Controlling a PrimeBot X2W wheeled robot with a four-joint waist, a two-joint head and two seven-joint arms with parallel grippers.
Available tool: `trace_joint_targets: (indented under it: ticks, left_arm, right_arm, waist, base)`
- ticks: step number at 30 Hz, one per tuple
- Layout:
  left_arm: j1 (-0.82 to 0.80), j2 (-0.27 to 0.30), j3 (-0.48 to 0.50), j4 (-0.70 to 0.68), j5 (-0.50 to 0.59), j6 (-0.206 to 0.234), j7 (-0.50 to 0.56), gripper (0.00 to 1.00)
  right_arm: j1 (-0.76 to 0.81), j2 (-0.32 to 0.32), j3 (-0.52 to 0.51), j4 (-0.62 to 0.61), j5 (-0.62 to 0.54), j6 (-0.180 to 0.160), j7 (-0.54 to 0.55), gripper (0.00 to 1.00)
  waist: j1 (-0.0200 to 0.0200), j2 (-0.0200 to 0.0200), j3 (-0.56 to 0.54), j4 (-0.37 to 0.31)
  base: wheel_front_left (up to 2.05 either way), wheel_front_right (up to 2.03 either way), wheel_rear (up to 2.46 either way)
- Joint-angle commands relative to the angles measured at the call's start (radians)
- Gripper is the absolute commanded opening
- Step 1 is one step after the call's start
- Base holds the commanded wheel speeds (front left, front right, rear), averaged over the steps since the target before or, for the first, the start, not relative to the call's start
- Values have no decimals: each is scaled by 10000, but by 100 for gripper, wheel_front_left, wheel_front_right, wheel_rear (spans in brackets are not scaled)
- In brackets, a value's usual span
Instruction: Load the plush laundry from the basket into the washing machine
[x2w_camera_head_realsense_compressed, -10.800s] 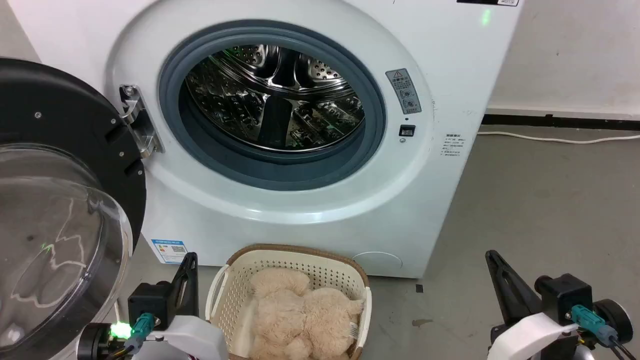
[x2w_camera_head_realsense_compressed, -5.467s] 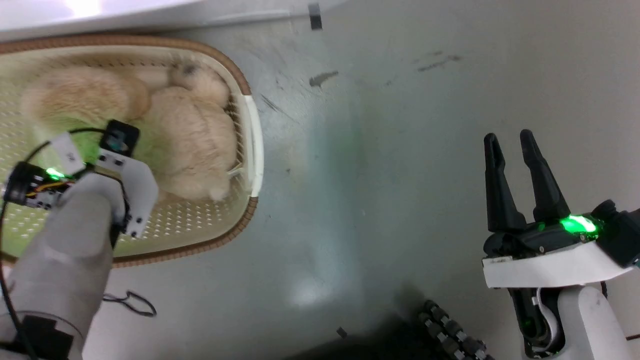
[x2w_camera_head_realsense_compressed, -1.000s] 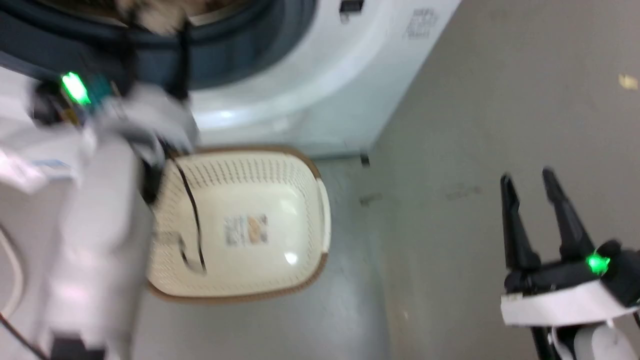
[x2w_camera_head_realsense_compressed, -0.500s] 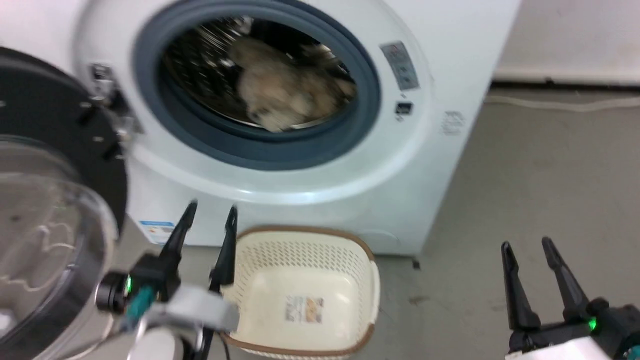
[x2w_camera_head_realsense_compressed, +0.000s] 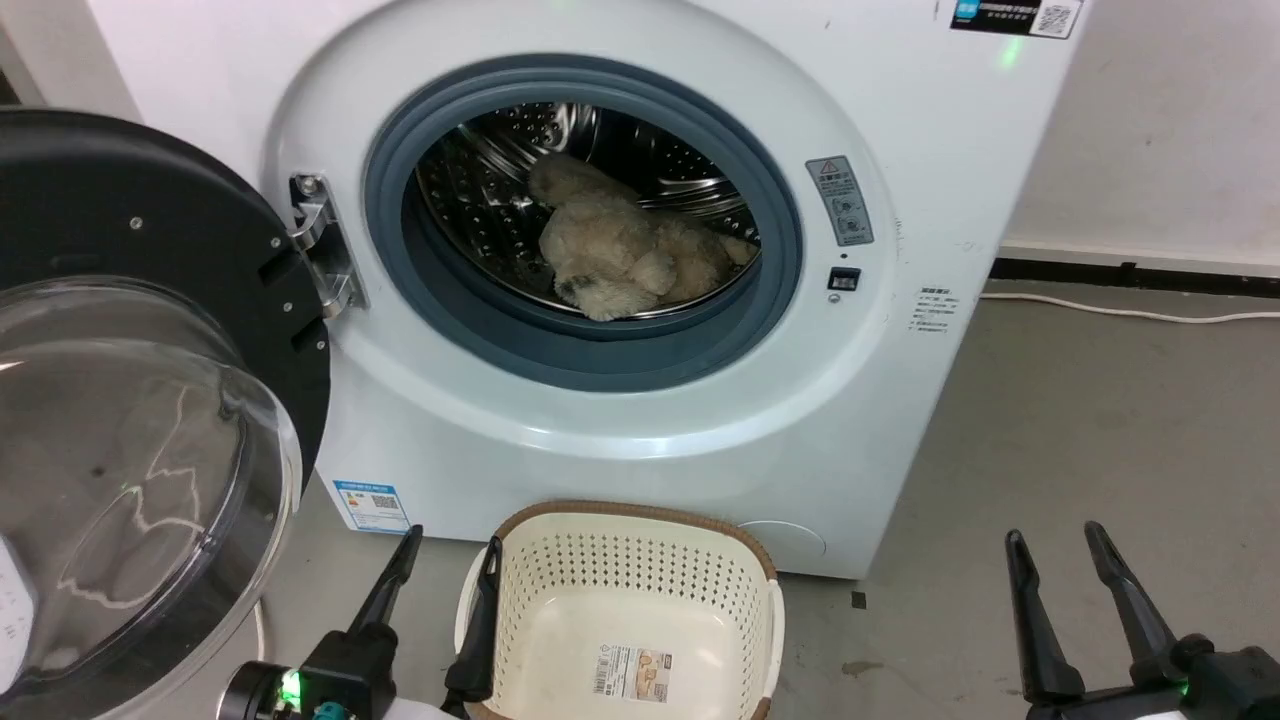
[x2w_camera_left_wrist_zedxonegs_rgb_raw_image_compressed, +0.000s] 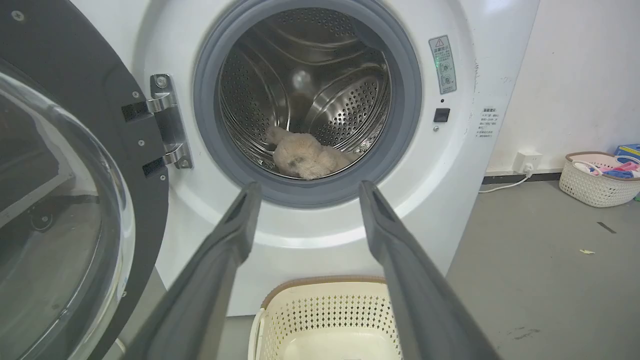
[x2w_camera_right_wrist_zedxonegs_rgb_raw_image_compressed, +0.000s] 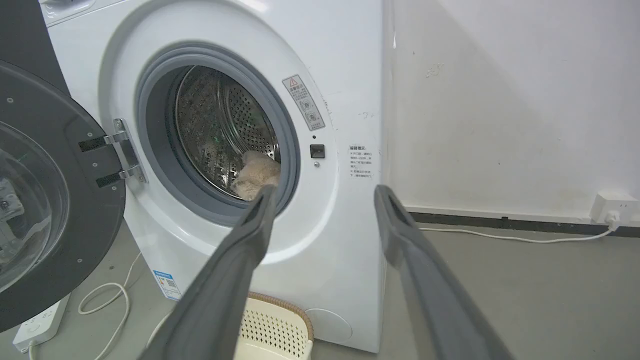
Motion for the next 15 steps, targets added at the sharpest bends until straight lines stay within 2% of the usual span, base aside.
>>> trace_joint_targets:
  ticks: [1, 10, 11, 15]
  left_arm:
    - [103, -54, -6, 34, 79, 5, -53, 100]
    - [42, -188, 279, 200, 244, 314, -53, 100]
    - [21, -173, 257, 201, 228, 268, 10, 0]
    - [16, -177, 260, 193, 234, 263, 36, 0]
  right_arm:
    - [159, 46, -54, 58, -40, 8, -40, 100]
    - [144, 62, -37, 194, 26, 8, -40, 100]
    - [41, 17, -36, 171, 17, 0, 6, 0]
    - [26, 18, -26, 174, 4, 0, 27, 0]
  waist:
    - [0, 0, -9, -37]
    - [0, 0, 24, -147]
    - [0, 0, 23, -148]
    - [1, 0, 26, -153]
  base:
    - [0, 0, 0]
    - [0, 0, 0]
    - [0, 0, 0]
    - [0, 0, 0]
